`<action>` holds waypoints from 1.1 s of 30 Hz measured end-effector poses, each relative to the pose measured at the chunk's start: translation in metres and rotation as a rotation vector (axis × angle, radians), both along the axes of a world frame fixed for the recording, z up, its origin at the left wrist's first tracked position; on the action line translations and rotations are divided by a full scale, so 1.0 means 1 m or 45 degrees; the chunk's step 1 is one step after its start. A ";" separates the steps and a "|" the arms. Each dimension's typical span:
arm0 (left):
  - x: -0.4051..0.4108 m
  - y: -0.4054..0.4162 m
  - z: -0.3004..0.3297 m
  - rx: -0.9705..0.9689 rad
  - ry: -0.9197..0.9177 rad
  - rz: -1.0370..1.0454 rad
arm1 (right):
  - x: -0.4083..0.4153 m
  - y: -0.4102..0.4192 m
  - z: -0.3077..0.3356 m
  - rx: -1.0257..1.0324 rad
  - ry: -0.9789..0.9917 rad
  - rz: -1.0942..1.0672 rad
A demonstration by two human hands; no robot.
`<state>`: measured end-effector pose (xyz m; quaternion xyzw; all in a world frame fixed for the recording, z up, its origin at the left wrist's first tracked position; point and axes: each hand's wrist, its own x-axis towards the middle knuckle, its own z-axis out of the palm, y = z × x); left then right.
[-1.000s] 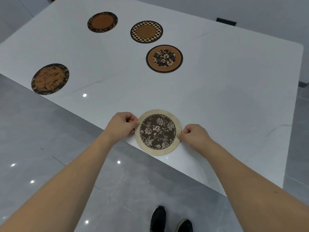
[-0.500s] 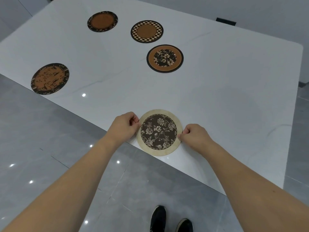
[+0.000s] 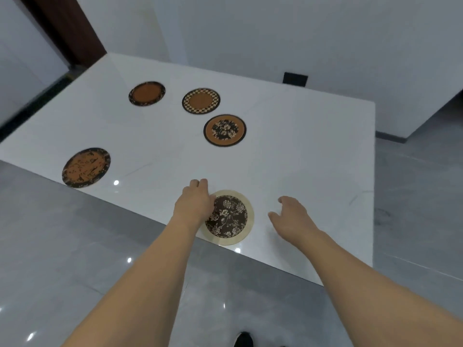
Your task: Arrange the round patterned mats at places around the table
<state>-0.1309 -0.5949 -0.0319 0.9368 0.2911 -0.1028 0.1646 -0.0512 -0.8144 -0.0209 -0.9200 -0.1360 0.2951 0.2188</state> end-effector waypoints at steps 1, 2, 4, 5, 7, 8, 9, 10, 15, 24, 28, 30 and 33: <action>0.001 -0.009 0.015 0.059 -0.053 -0.030 | 0.000 -0.011 0.015 0.001 -0.067 0.031; 0.003 -0.017 0.029 0.122 -0.097 -0.069 | 0.001 -0.021 0.029 0.003 -0.132 0.052; 0.006 -0.036 0.055 0.241 -0.162 -0.163 | 0.002 -0.042 0.056 -0.005 -0.241 0.074; 0.009 -0.047 0.065 0.287 -0.183 -0.213 | 0.003 -0.052 0.068 -0.017 -0.286 0.085; 0.015 -0.070 0.086 0.345 -0.211 -0.310 | 0.005 -0.076 0.090 -0.049 -0.371 0.107; 0.019 -0.083 0.096 0.360 -0.231 -0.350 | 0.007 -0.088 0.100 -0.063 -0.413 0.110; 0.024 -0.097 0.105 0.367 -0.259 -0.383 | 0.008 -0.101 0.110 -0.077 -0.453 0.104; 0.028 -0.112 0.113 0.368 -0.290 -0.413 | 0.010 -0.114 0.118 -0.090 -0.486 0.095; 0.054 -0.197 0.149 0.333 -0.381 -0.561 | 0.020 -0.190 0.157 -0.125 -0.573 0.058; 0.110 -0.332 0.195 0.326 -0.464 -0.642 | 0.070 -0.301 0.191 -0.110 -0.591 0.025; 0.137 -0.335 0.201 0.356 -0.460 -0.628 | 0.104 -0.302 0.192 -0.108 -0.605 0.092; 0.157 -0.334 0.201 0.353 -0.468 -0.638 | 0.122 -0.302 0.194 -0.108 -0.623 0.090; 0.194 -0.337 0.202 0.333 -0.501 -0.647 | 0.151 -0.310 0.198 -0.168 -0.642 0.061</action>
